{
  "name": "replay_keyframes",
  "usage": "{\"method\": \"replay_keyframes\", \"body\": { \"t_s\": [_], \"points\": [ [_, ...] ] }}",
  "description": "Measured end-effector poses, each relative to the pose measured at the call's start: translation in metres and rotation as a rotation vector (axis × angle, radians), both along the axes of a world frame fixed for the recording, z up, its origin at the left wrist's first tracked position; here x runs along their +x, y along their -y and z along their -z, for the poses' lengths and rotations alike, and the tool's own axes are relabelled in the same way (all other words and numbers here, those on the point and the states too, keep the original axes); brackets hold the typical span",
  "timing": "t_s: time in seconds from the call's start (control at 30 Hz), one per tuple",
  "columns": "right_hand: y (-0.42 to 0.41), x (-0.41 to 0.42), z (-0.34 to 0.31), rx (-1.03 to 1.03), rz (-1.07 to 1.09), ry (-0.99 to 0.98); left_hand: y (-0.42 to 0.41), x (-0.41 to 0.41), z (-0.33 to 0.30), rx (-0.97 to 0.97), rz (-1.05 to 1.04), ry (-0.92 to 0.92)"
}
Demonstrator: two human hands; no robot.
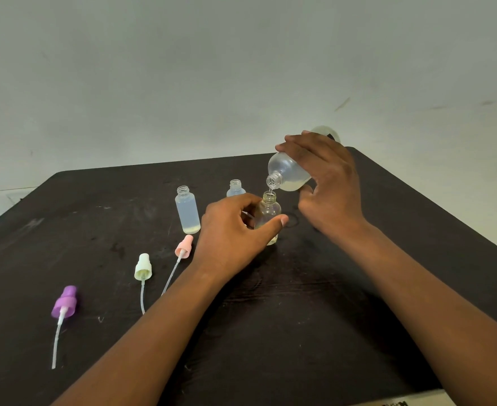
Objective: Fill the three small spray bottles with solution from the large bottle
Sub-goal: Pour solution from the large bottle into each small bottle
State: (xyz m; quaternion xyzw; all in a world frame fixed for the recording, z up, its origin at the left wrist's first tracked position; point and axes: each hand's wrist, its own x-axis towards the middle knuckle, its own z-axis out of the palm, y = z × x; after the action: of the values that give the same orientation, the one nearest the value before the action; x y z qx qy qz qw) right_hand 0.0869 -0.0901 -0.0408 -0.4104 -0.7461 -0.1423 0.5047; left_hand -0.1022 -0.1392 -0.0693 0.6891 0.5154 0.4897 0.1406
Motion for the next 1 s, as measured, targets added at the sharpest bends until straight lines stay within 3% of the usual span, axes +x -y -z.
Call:
{"method": "replay_keyframes", "body": {
  "t_s": [1.0],
  "points": [
    [0.0031,-0.0003,-0.0017,-0.014,0.008,0.002,-0.0029,-0.0009,0.0021,0.018,-0.004,-0.011]
  ]
}}
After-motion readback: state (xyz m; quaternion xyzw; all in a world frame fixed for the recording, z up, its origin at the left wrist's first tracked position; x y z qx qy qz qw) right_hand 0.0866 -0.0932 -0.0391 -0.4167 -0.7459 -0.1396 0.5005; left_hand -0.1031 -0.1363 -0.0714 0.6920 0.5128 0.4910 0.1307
